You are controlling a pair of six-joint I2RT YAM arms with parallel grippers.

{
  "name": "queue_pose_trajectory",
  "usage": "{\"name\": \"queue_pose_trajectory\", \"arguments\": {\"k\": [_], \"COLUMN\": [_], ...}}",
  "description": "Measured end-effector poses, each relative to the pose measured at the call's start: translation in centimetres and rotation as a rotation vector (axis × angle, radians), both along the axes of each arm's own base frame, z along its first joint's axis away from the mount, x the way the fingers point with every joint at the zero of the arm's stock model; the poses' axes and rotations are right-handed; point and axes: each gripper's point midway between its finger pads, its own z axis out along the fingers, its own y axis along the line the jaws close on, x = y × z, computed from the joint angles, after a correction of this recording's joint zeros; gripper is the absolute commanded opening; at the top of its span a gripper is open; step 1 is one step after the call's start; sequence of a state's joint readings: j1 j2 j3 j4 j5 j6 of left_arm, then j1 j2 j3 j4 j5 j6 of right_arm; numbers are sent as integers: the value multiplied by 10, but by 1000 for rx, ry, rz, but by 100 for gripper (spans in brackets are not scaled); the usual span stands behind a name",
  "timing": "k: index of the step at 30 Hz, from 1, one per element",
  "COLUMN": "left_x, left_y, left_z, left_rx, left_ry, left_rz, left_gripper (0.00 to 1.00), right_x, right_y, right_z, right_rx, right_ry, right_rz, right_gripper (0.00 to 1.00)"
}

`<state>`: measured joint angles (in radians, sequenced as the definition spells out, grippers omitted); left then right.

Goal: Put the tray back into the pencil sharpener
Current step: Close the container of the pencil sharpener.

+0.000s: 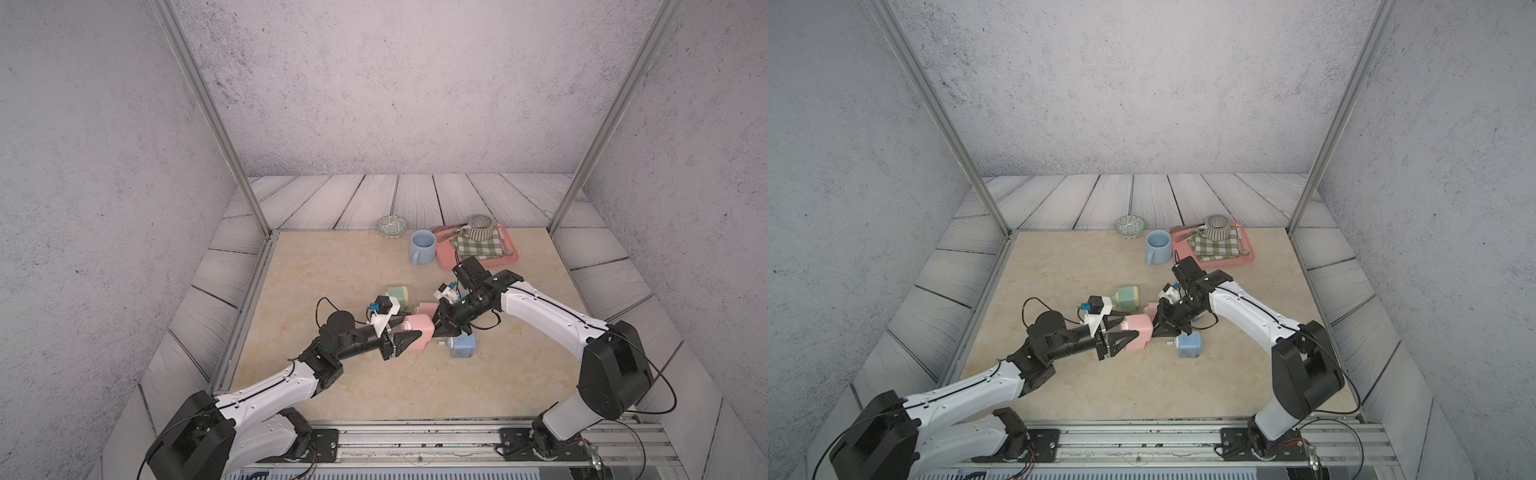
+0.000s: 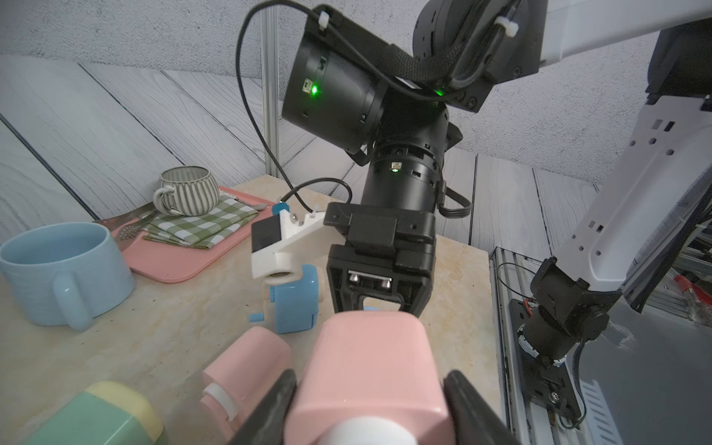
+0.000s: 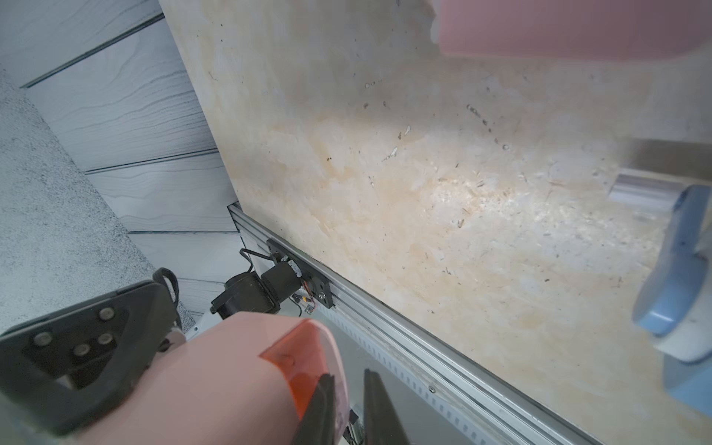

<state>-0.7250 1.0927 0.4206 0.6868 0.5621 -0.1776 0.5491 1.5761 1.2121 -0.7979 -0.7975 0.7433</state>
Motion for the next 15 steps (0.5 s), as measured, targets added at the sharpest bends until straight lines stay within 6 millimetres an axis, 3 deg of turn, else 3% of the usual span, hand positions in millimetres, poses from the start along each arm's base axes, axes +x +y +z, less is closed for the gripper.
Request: {"name": "queue_pose_trajectory", "arguments": {"k": [5, 9, 12, 15], "left_x": [-1, -5, -9, -13], "left_y": [1, 4, 4, 3], "left_z": [0, 2, 3, 2], "left_rx": [5, 16, 22, 32], "left_ry": [2, -19, -36, -48], "left_rz": [1, -7, -22, -44], "left_gripper": [0, 0, 0, 0], "right_x": [13, 27, 19, -5], "right_y": [-34, -60, -64, -62], "right_z": [9, 39, 76, 107], "right_rx": [-129, -202, -133, -7], "right_ry": [-127, -402, -673, -942], "right_rz": [-3, 36, 130, 269], "right_gripper": [34, 43, 52, 64]}}
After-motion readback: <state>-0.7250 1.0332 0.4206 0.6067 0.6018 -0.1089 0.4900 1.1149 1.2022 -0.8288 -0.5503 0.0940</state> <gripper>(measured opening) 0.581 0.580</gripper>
